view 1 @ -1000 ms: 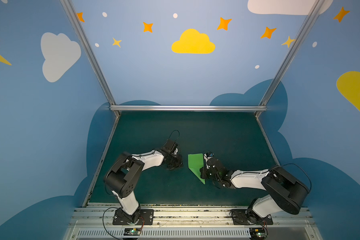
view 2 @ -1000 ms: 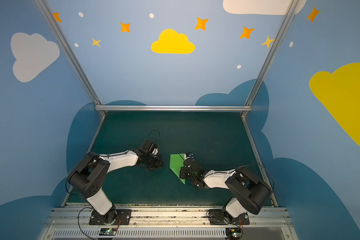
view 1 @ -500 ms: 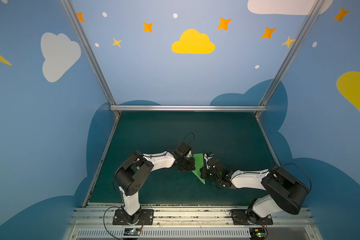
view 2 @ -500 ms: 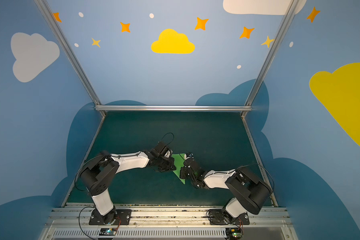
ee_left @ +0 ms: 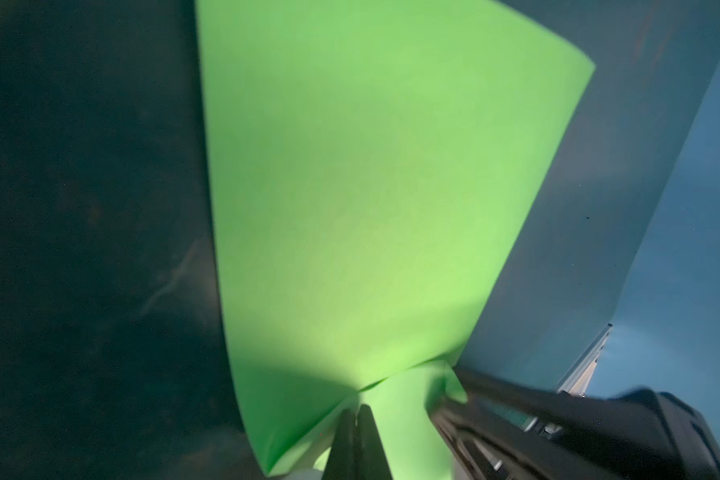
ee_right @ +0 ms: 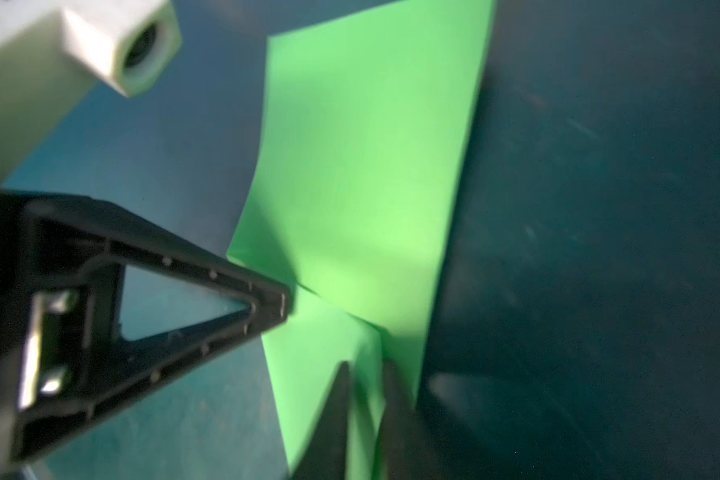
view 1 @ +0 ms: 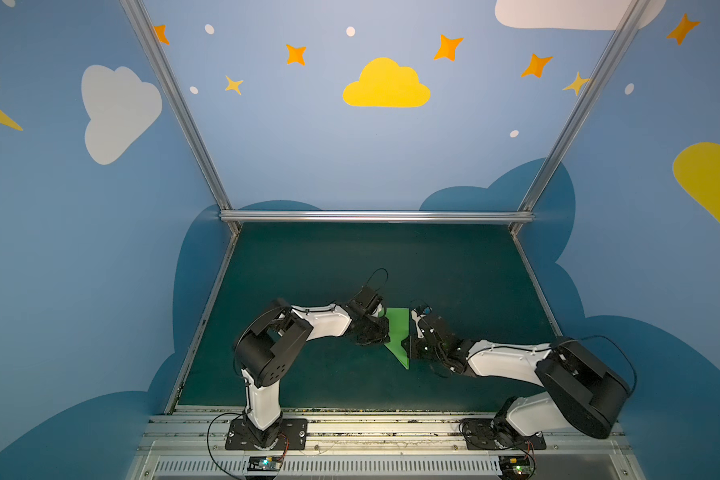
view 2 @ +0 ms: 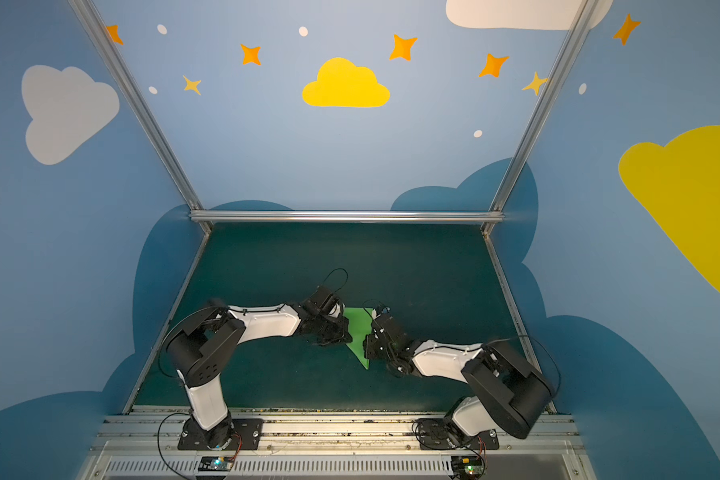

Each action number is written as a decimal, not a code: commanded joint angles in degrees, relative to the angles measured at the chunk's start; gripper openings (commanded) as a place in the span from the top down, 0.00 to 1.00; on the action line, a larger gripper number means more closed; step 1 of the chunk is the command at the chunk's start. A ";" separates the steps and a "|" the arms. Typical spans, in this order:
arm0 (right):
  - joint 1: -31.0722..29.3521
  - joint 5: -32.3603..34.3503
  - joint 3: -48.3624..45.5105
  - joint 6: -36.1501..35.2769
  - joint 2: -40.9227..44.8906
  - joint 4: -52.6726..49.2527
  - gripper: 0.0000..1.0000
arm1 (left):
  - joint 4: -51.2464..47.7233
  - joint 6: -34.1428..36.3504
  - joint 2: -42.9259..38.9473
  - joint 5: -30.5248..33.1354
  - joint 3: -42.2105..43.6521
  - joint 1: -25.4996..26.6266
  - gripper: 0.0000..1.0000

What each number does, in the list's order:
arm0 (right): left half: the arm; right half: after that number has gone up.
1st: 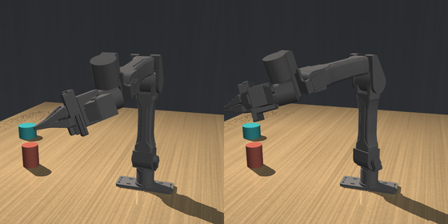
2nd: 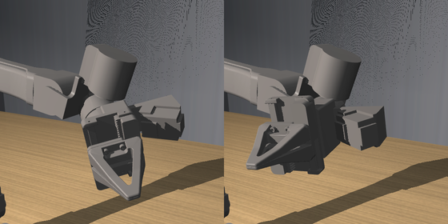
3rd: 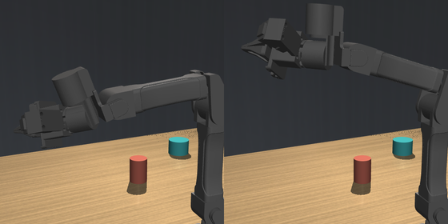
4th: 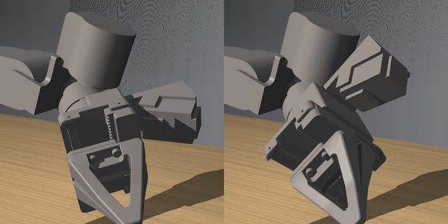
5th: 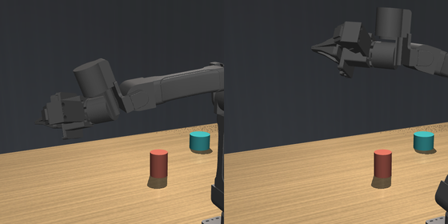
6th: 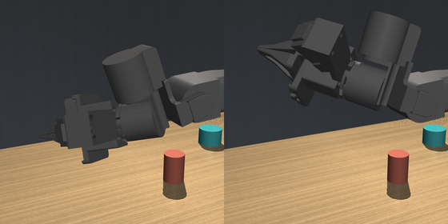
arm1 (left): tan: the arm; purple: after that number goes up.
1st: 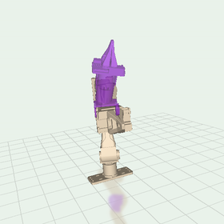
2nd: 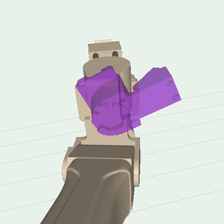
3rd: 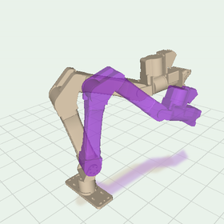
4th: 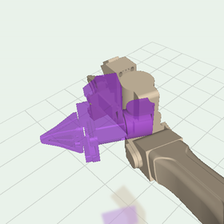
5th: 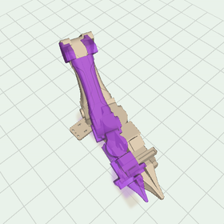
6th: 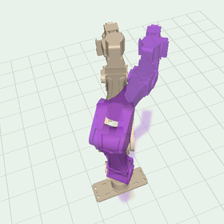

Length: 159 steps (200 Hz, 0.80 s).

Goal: Fold a paper plane with a square sheet of paper (fold left side to right side)

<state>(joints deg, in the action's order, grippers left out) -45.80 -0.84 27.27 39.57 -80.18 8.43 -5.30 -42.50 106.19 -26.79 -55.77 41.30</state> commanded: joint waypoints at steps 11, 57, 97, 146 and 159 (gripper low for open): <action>1.19 -3.19 2.71 -0.41 8.03 -12.75 0.64 | -1.64 -0.58 1.94 2.96 2.31 0.10 0.96; 0.63 -11.60 4.68 -0.08 7.32 -13.32 0.92 | -2.32 -0.66 2.09 3.32 1.56 0.19 0.96; -1.21 -12.61 6.54 0.86 2.21 -10.45 1.00 | -3.11 -0.64 2.44 3.35 1.11 0.25 0.96; -2.94 -12.34 9.63 0.59 -2.79 -9.22 1.00 | -3.38 -0.50 2.31 3.59 1.14 0.36 0.96; -2.98 -12.30 10.38 0.40 -4.09 -9.09 1.00 | -3.40 -0.57 2.27 3.67 1.19 0.37 0.96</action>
<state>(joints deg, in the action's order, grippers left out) -48.31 -12.95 35.79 40.12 -82.32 -1.41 -4.95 -43.33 106.13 -26.87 -55.59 41.28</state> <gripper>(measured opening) 0.048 0.047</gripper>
